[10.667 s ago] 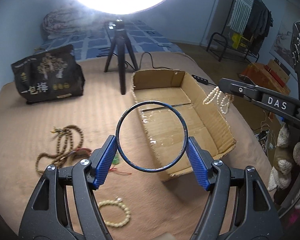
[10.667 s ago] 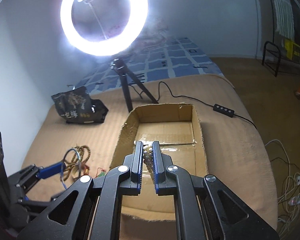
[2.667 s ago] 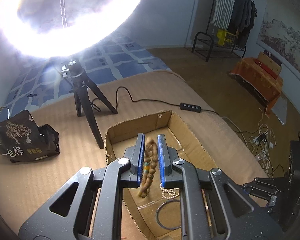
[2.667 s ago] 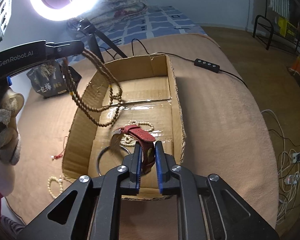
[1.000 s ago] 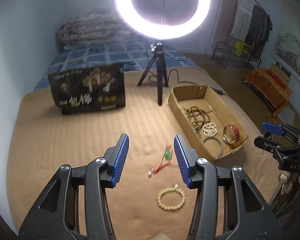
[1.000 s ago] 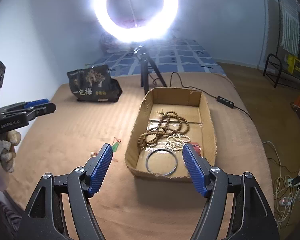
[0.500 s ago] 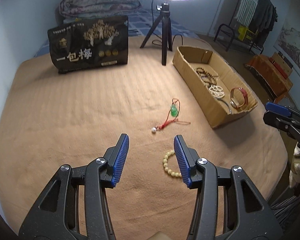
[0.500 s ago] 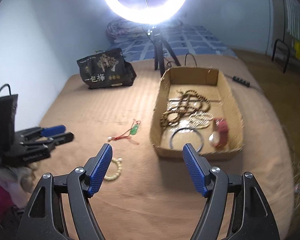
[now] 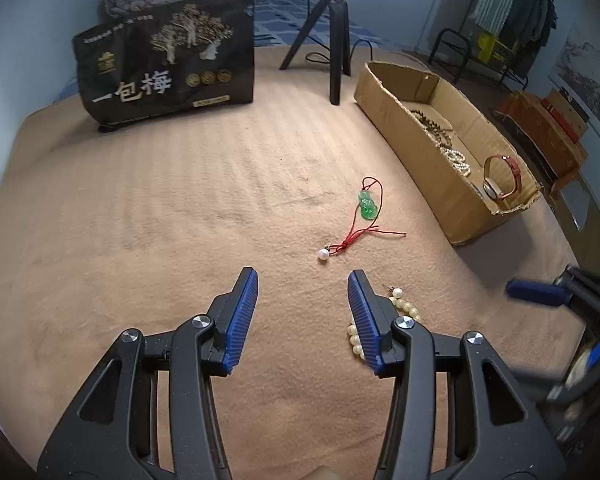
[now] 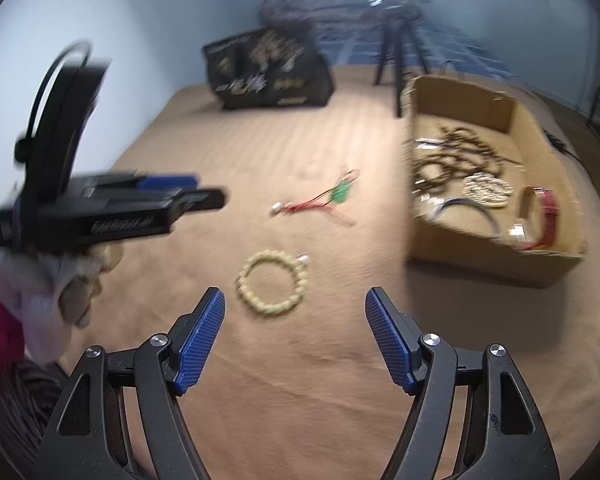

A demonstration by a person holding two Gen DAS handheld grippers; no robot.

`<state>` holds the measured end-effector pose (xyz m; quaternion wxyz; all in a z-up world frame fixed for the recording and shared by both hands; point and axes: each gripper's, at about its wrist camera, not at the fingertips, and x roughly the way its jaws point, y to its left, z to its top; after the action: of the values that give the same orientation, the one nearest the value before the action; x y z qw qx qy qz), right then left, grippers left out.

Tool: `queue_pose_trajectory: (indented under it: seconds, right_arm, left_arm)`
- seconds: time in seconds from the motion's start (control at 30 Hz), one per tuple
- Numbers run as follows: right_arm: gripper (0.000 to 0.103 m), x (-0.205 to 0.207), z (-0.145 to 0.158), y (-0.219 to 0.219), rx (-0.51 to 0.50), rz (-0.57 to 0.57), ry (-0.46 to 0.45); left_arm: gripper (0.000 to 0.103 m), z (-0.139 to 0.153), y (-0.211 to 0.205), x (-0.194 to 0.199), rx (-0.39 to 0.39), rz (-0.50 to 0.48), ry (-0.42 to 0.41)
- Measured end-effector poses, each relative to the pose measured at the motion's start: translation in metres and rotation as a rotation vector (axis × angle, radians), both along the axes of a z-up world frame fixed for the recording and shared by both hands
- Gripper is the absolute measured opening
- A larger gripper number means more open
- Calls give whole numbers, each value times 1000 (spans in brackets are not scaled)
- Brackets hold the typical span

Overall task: Organize jewelry
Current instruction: 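Move the left tool to the jade pendant while the right tool approaches the cream bead bracelet, then close the left tool on the pendant's pearl bead while the right tool grips the cream bracelet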

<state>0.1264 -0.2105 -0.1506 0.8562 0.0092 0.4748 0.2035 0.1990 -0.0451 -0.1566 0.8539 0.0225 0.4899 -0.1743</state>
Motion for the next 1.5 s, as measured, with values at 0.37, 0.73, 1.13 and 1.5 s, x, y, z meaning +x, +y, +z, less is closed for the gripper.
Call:
queue_pose_trajectory:
  seconds: [0.37,0.73,1.13,1.5]
  right_arm:
    - [72,2,-26,22,-39,33,28]
    - [62,17,-40,28,-44,7,53]
    - [37,28,-53,23,-70,-47,90]
    - [27,26,-57,32,-115,-26,80]
  left_arm:
    - [35,-30,-14,23,-1,-88,50]
    - [26,-44,-22,42,-2,-129,59]
    - [16,-53,-26,48,14,-148,62]
    - [7,-57,-33,42,43,-162,45]
